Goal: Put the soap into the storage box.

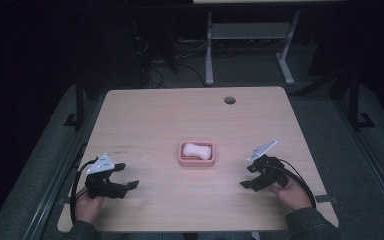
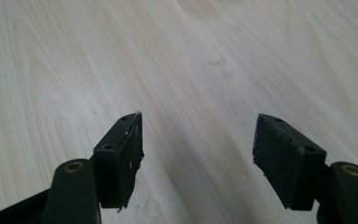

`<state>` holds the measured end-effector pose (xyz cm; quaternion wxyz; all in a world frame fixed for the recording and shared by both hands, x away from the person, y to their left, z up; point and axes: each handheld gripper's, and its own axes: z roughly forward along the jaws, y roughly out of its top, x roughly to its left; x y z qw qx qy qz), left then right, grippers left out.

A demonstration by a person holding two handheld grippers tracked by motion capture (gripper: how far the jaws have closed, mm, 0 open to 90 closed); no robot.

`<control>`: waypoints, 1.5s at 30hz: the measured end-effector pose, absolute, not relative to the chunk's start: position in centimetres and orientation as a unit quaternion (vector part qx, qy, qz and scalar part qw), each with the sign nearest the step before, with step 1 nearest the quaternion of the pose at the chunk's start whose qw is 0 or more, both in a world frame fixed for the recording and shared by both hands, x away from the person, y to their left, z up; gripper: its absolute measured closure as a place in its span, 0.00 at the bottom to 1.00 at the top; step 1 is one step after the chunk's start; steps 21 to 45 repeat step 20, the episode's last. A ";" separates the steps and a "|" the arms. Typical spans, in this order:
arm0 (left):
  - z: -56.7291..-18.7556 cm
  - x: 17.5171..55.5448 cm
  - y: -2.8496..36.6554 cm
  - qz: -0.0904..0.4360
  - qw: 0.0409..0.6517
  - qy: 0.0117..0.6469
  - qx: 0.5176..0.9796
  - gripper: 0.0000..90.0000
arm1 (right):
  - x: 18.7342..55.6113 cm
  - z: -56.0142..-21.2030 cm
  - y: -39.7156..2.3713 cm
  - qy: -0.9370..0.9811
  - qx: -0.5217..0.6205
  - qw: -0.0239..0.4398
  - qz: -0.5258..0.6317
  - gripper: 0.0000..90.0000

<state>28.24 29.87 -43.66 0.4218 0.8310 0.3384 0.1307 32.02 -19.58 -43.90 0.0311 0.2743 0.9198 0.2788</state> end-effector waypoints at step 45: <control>-43.6 28.3 29.6 0.130 0.419 0.332 0.835 0.16 | 27.9 -44.3 -21.7 0.903 0.299 0.056 0.304 0.32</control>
